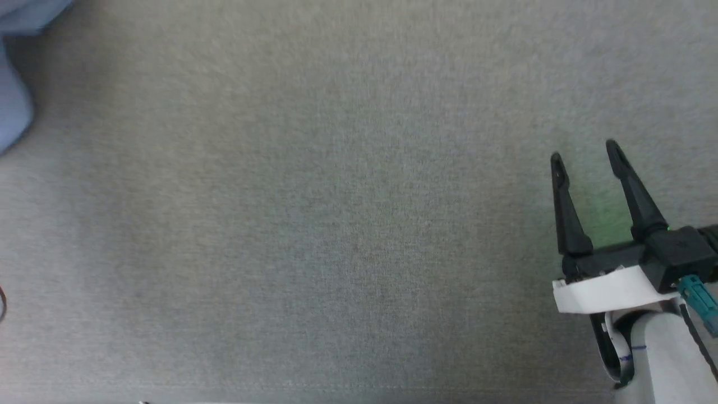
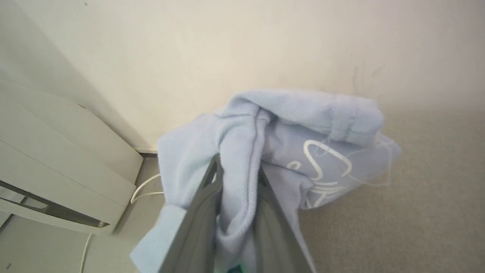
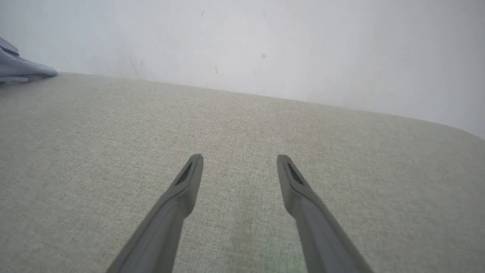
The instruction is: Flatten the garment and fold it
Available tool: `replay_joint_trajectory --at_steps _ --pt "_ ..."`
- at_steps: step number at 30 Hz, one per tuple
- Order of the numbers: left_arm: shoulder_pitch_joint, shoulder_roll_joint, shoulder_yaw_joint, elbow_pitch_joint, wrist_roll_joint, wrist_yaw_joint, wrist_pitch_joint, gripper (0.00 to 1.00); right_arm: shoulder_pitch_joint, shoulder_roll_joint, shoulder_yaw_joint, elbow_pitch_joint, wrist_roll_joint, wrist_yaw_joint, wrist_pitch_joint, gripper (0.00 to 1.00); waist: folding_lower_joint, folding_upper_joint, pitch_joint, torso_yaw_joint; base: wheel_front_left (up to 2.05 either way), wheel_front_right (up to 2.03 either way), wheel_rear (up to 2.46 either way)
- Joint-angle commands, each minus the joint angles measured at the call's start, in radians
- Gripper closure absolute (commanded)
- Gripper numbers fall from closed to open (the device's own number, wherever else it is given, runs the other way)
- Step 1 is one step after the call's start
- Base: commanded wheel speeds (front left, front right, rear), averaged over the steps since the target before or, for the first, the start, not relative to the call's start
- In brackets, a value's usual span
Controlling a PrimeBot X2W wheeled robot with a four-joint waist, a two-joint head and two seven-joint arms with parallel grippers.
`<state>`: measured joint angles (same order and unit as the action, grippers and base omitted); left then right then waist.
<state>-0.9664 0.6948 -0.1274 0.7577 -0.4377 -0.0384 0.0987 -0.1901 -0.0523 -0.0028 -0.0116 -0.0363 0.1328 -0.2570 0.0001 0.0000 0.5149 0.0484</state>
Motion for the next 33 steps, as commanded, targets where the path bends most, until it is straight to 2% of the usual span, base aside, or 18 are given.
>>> replay_joint_trajectory --at_steps 1,7,14,20,23,27,31,32,33 --pt "-0.029 -0.007 0.006 -0.013 0.007 0.006 -0.049 1.0 0.016 0.002 -0.008 0.008 0.004 -0.002 -0.005 0.0 -0.0001 0.0 -0.151 0.013 0.0 0.0 0.0" --pt "-0.051 -0.063 -0.022 -0.094 -0.002 -0.038 -0.158 1.0 0.06 0.002 -0.023 0.035 0.017 -0.002 -0.005 0.0 -0.0001 0.0 -0.297 -0.012 0.0 0.0 0.0" --pt "0.03 -0.251 -0.098 -0.307 -0.101 -0.063 -0.072 1.0 0.101 0.002 -0.019 0.055 0.038 -0.002 -0.005 0.0 -0.0001 0.0 -0.408 -0.079 0.0 0.0 0.0" --pt "0.158 -0.422 -0.178 -0.516 -0.176 -0.033 0.002 1.0 0.113 0.002 -0.011 0.051 0.052 -0.002 -0.005 0.0 -0.0001 0.0 -0.425 -0.161 0.0 0.0 0.0" --pt "0.232 -0.494 -0.206 -0.601 -0.209 0.0 0.015 1.0 0.11 0.002 -0.02 0.044 0.055 -0.002 -0.005 0.0 -0.0001 0.0 -0.403 -0.192 0.0 0.0 0.0" --pt "0.336 -0.533 -0.228 -0.609 -0.229 0.038 0.02 1.0 0.106 0.002 -0.036 0.04 0.06 -0.002 -0.005 0.0 -0.0001 0.0 -0.361 -0.212 0.0 0.0 0.0" --pt "0.438 -0.535 -0.228 -0.481 -0.241 0.065 0.011 1.0 0.095 0.002 -0.033 0.051 0.064 -0.002 -0.005 0.0 -0.0001 0.0 -0.319 -0.213 0.0 0.0 0.0" --pt "0.456 -0.53 -0.225 -0.435 -0.239 0.072 0.003 0.71 0.092 0.002 -0.029 0.054 0.064 -0.002 -0.005 0.0 -0.0001 0.0 -0.31 -0.211 0.0 0.0 0.0" --pt "0.467 -0.52 -0.224 -0.389 -0.228 0.08 -0.01 0.19 0.087 0.002 -0.025 0.059 0.065 -0.002 -0.005 0.0 -0.0001 0.0 -0.301 -0.209 0.0 0.0 0.0"
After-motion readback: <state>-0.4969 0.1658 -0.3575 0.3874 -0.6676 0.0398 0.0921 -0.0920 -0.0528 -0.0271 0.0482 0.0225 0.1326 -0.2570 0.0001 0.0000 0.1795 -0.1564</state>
